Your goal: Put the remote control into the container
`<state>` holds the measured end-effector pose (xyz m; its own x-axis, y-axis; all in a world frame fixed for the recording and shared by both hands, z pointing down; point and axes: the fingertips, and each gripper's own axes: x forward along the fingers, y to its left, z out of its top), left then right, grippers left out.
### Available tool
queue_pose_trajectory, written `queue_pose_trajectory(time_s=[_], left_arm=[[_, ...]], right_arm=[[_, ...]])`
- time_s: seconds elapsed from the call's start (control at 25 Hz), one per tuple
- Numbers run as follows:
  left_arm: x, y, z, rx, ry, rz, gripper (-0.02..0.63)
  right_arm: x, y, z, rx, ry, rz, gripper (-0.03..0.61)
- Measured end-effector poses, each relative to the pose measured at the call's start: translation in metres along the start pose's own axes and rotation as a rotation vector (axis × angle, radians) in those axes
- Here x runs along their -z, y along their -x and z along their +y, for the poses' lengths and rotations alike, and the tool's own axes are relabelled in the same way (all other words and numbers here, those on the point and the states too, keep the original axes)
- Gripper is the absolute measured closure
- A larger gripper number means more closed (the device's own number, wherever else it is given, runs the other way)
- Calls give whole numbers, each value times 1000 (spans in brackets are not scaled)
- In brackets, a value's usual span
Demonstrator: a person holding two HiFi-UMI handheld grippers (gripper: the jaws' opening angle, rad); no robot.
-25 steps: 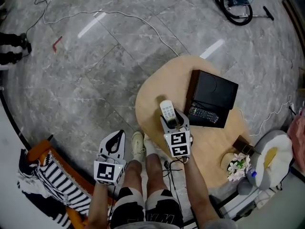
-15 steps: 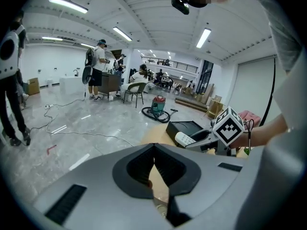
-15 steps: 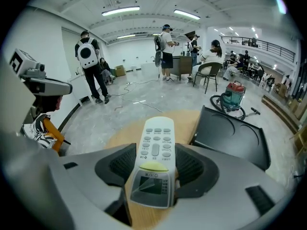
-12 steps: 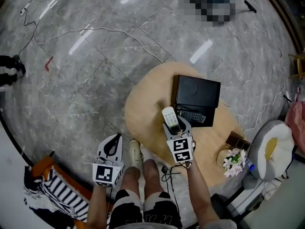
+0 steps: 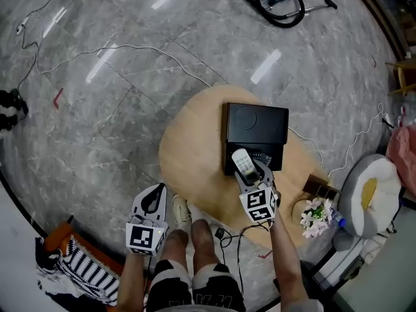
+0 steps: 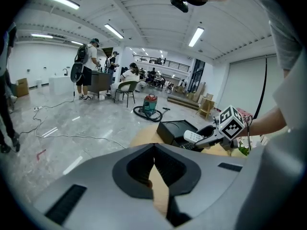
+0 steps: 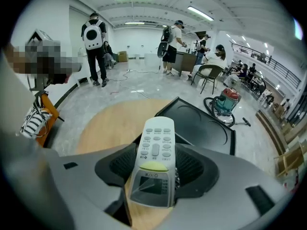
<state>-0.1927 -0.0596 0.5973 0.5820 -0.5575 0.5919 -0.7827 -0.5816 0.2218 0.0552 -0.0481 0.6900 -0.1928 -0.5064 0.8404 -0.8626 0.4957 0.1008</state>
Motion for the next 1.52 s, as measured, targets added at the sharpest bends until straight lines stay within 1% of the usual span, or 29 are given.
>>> queue_pose_trajectory(time_s=[0.12, 0.36, 0.52, 0.64, 0.84, 1.0, 1.52], left_arm=[[0, -4, -4, 11, -5, 2, 606], [4, -9, -7, 23, -13, 12, 606], [6, -10, -4, 22, -19, 21, 606], [8, -11, -2, 19, -21, 27, 606], [14, -13, -2, 19, -26, 40, 606], [20, -16, -3, 22, -28, 53, 606], [23, -26, -9, 22, -24, 68, 606]], right_arm=[[11, 1, -7, -14, 72, 25, 328], [23, -1, -17, -36, 177, 52, 328], [25, -9, -20, -63, 255, 56, 328], [26, -16, -22, -75, 295, 53, 328], [30, -28, -23, -97, 325, 56, 328], [35, -36, -20, -125, 317, 59, 328], [41, -48, -21, -145, 317, 56, 328]])
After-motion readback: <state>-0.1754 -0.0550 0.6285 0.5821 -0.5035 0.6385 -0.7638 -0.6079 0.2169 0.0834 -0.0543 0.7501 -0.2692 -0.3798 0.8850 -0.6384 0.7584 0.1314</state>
